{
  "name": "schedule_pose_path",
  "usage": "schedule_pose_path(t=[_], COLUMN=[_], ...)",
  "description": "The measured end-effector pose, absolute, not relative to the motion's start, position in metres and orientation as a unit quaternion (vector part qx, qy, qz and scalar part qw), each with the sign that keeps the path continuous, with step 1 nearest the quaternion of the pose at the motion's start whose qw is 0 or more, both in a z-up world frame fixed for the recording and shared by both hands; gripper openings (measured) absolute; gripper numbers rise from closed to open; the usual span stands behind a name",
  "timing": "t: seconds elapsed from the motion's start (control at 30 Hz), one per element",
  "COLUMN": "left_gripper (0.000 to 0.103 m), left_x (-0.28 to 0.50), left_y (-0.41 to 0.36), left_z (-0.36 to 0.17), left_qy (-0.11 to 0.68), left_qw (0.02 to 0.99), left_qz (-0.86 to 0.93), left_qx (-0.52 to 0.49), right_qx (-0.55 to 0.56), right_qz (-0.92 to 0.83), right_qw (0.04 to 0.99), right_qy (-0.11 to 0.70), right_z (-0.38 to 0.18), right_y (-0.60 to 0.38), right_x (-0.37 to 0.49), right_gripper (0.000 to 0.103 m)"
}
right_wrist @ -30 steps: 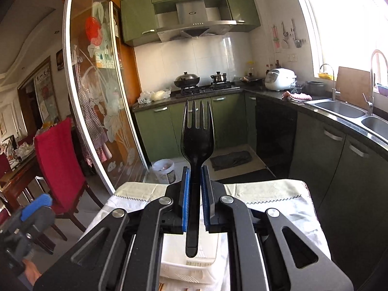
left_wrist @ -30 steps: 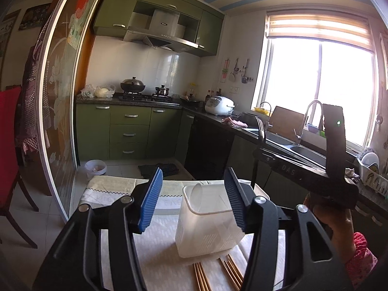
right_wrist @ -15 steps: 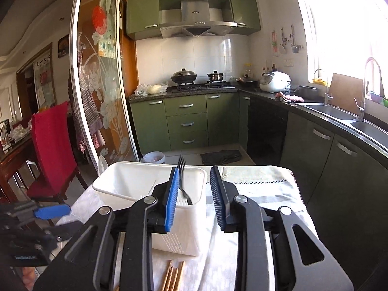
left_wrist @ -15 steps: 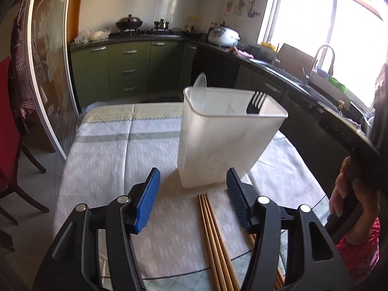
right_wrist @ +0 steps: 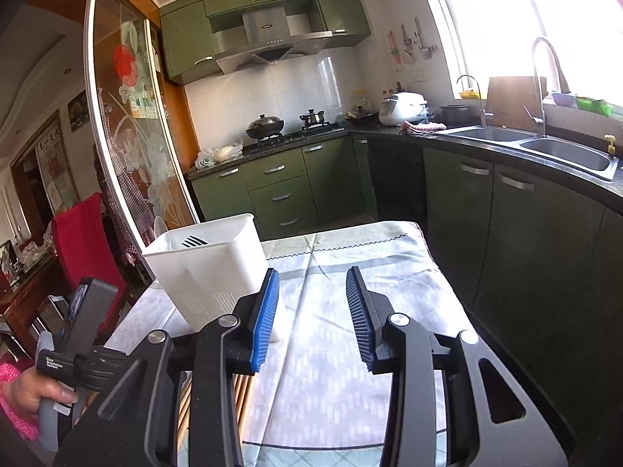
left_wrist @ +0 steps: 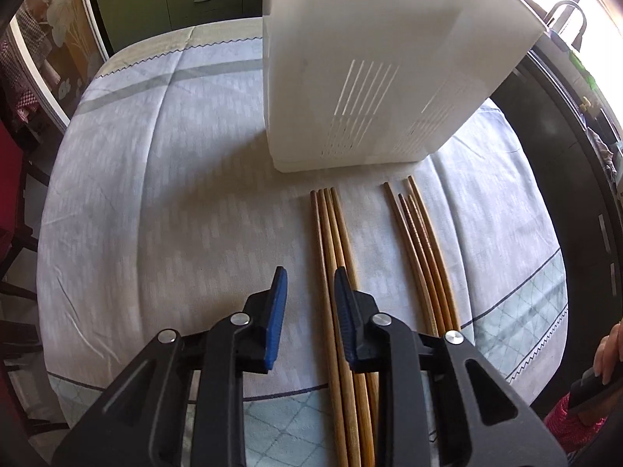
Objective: Organize utensils
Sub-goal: 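Grasp one wooden chopstick with the left tool while the right tool grasps another chopstick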
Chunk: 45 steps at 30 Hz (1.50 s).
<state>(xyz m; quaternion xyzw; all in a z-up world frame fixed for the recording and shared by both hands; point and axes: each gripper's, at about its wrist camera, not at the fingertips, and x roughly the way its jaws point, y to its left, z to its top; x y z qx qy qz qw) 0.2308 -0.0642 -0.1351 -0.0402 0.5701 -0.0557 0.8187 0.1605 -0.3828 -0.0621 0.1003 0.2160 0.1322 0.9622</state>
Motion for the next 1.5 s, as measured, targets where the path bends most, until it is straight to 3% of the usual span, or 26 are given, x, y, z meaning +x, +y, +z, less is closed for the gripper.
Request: schedule_pose_path(t=[0.5, 0.57, 0.73, 1.1, 1.23, 1.5], left_gripper=[0.015, 0.007, 0.005, 0.005, 0.005, 0.005], left_x=[0.242, 0.242, 0.244, 0.186, 0.157, 0.127], left_y=[-0.081, -0.087, -0.090, -0.039, -0.025, -0.015], left_z=[-0.145, -0.145, -0.142, -0.065, -0.043, -0.034], left_qy=[0.593, 0.592, 0.589, 0.445, 0.386, 0.346], left_qw=[0.804, 0.805, 0.807, 0.893, 0.920, 0.936], left_qz=[-0.034, -0.037, -0.045, -0.045, -0.041, -0.051], left_qx=[0.019, 0.028, 0.015, -0.041, -0.045, -0.039], right_qx=[0.115, 0.110, 0.094, 0.036, 0.009, -0.054], right_qz=[0.149, 0.151, 0.154, 0.240, 0.239, 0.199], right_qw=[0.953, 0.953, 0.950, 0.851, 0.837, 0.843], right_qy=[0.235, 0.238, 0.256, 0.466, 0.492, 0.496], right_z=[-0.069, -0.069, -0.072, -0.135, -0.155, -0.170], right_y=[-0.389, -0.385, -0.377, -0.309, -0.281, -0.246], right_x=[0.151, 0.151, 0.152, 0.202, 0.215, 0.219], right_gripper=[0.039, 0.039, 0.040, 0.041, 0.029, 0.020])
